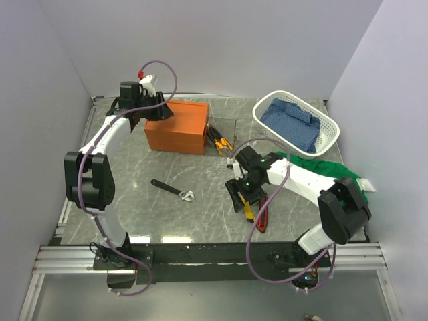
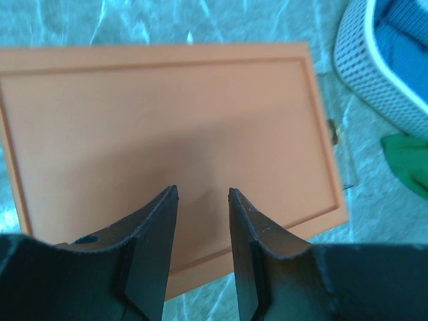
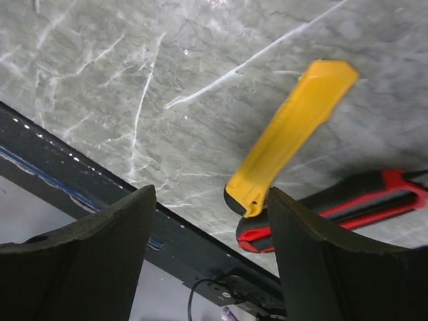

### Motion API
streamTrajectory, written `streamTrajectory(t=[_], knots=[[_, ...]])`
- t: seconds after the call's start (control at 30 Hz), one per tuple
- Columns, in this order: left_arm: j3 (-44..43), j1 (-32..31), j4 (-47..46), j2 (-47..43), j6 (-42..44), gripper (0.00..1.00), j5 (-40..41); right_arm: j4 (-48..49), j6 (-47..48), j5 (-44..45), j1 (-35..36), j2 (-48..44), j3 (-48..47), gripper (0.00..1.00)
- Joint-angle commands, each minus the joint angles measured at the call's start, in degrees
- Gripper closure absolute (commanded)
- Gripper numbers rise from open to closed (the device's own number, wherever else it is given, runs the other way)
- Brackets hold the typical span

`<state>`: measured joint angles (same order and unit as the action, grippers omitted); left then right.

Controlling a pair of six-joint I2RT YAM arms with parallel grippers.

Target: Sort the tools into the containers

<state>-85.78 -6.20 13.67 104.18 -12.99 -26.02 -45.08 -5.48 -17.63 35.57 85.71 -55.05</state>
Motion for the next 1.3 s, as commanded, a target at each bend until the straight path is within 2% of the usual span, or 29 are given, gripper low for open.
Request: streamTrajectory(t=[0.0,0.07,0.27,0.33,0.37,0.4,0.5,0.53,0.57,0.63,0.8,1.0,1.07,1.1,1.27], knots=[[-4.66,-0.04,-2.07,-1.34,-3.52,0.58,-2.72,-0.97,-3.57,4.16,1.34,2.52,-0.5,0.25],[-5.1,-0.04,-2.68,-3.1,-4.23,0.58,-3.77,-1.41,-5.07,7.15,0.82,4.11,-0.59,0.25],[-5.54,0.48,-1.98,-6.17,-6.08,0.58,-5.53,-2.73,-4.9,6.64,0.02,10.26,-1.03,0.25],[-5.1,0.57,-2.16,-6.88,-6.25,0.58,-5.71,-2.21,-4.28,5.94,0.2,11.92,-0.85,0.32],[-4.84,0.66,-2.42,-7.67,-6.25,0.58,-5.62,-1.86,-4.28,5.85,0.37,12.54,-0.76,0.36],[-4.58,0.66,-2.77,-8.11,-6.25,0.58,-5.53,-1.68,-4.11,6.29,0.38,13.07,-0.59,0.54],[-3.52,0.83,-3.04,-9.78,-5.9,0.58,-4.74,-1.59,-3.76,8.74,0.55,13.26,-0.76,0.79],[-3.08,0.84,-3.3,-10.13,-5.55,0.58,-4.57,-2.03,-2.8,9.79,0.55,11.6,-0.94,0.84],[-2.82,1.01,-3.3,-10.83,-5.55,0.58,-4.22,-2.38,-2.35,10.5,0.64,10.54,-1.29,0.94],[-2.64,1.19,-3.56,-11.63,-6.25,0.58,-3.78,-4.91,-1.04,10.86,0.55,8.0,-4.01,1.0],[-4.31,1.54,-4.44,-14.96,-7.57,0.57,-4.74,-7.04,1.52,10.77,0.29,1.93,-12.08,1.0],[-0.63,1.54,-6.02,-20.76,-7.4,0.57,-3.51,0.86,1.95,15.68,1.25,-3.01,-16.04,1.0],[0.52,1.63,-6.2,-22.96,-6.96,0.56,-3.25,4.73,4.94,17.53,0.99,-1.52,-19.2,1.0],[1.31,1.63,-6.03,-23.49,-6.78,0.56,-3.16,5.52,6.86,18.67,0.64,-0.21,-23.83,1.0],[3.42,2.59,-5.85,-25.78,-5.2,0.56,-2.81,4.74,10.22,15.78,-3.57,15.16,-42.13,1.0]])
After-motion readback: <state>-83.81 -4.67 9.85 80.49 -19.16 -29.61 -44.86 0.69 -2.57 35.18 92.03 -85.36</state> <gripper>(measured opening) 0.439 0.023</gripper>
